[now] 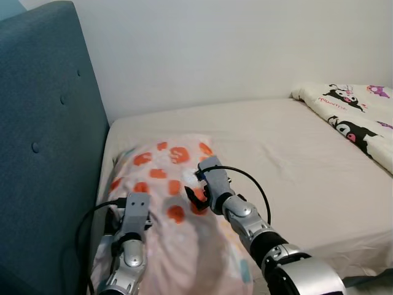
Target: Clean up the room
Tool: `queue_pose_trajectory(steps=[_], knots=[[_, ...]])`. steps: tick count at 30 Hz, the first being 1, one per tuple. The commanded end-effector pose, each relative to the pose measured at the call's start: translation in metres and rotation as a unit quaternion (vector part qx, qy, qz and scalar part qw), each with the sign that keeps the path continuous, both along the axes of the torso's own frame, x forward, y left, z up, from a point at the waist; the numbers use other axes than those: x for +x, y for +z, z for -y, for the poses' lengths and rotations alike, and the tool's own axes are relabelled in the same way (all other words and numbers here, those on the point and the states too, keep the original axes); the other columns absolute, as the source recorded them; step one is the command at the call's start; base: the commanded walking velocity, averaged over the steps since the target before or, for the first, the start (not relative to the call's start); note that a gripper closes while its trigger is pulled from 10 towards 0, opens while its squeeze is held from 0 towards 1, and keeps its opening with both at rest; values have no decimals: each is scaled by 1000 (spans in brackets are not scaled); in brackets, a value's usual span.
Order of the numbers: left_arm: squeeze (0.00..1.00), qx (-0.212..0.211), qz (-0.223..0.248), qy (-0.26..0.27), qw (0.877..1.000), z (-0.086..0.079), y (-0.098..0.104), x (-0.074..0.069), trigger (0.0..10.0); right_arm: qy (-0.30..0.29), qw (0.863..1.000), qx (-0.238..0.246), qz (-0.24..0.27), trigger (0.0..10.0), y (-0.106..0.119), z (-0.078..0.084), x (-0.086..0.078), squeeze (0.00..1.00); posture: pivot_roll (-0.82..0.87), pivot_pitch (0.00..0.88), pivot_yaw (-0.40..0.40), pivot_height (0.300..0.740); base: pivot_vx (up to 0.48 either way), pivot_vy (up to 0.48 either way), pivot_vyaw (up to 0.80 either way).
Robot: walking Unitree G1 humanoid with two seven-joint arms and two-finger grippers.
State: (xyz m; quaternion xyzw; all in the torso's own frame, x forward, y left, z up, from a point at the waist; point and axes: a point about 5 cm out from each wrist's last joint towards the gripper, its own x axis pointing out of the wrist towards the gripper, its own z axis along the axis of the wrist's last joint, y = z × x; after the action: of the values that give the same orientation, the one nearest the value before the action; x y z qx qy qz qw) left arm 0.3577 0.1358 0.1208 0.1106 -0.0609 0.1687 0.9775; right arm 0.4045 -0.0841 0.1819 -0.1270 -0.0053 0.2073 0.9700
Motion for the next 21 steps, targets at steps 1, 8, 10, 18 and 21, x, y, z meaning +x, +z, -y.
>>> queue_pose_trajectory(steps=[1, 8, 10, 18, 21], knots=[[1000, 10, -11, -7, 1000, -1, -12, -8, 10000, -29, 999, 29, -19, 10000, -15, 6, -4, 0, 0, 274, -8, 586, 0, 0, 0], [0, -2, -30, 30, 999, -39, -37, -33, 10000, -107, 985, 132, -24, 10000, -56, 32, -23, 0, -24, 250, 3, 586, 0, 0, 0], [0, -2, -24, 44, 999, -50, -38, -40, 10000, -114, 983, 139, -18, 10000, -61, 37, -27, 0, -29, 240, 6, 586, 0, 0, 0], [0, -8, 23, 131, 991, -117, -25, -81, 10000, -147, 979, 138, 23, 10000, -84, 76, -56, 0, -46, 197, 12, 586, 0, 0, 0], [0, -15, 25, 106, 994, -123, -17, -84, 10000, -146, 980, 129, 29, 10000, -89, 85, -67, 0, -49, 188, 5, 586, 0, 0, 0]])
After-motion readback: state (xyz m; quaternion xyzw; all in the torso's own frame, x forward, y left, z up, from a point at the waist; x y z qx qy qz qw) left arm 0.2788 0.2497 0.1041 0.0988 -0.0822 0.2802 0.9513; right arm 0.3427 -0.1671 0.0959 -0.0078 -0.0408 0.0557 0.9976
